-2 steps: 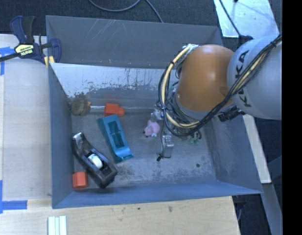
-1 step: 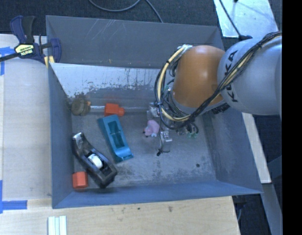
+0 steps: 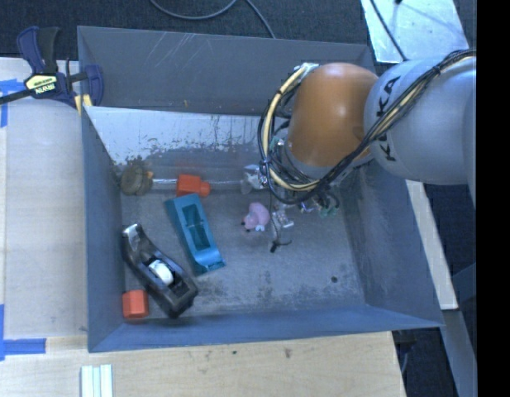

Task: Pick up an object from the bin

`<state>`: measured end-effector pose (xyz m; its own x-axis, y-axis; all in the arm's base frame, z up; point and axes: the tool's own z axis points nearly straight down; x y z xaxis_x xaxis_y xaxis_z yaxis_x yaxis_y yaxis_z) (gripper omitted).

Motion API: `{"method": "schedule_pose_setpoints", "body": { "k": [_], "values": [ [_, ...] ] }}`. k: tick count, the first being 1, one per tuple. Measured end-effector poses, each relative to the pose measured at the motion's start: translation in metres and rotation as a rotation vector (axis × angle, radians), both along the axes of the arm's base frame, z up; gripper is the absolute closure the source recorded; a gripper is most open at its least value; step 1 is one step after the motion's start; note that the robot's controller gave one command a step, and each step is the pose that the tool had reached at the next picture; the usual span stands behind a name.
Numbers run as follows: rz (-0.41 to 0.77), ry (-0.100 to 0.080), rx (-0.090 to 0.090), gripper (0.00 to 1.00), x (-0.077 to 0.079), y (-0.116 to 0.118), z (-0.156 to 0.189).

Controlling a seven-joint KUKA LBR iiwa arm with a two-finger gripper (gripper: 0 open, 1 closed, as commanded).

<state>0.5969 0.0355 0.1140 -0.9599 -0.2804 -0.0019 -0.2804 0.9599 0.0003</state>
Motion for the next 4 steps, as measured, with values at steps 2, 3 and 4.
{"method": "schedule_pose_setpoints", "body": {
  "k": [2,3,4],
  "values": [
    [0.373,-0.006,-0.001,0.0,0.017,-0.008,-0.033],
    [0.498,-0.015,-0.003,1.0,0.023,-0.006,-0.043],
    [0.498,-0.014,-0.003,1.0,0.023,-0.006,-0.044]
  ]
}}
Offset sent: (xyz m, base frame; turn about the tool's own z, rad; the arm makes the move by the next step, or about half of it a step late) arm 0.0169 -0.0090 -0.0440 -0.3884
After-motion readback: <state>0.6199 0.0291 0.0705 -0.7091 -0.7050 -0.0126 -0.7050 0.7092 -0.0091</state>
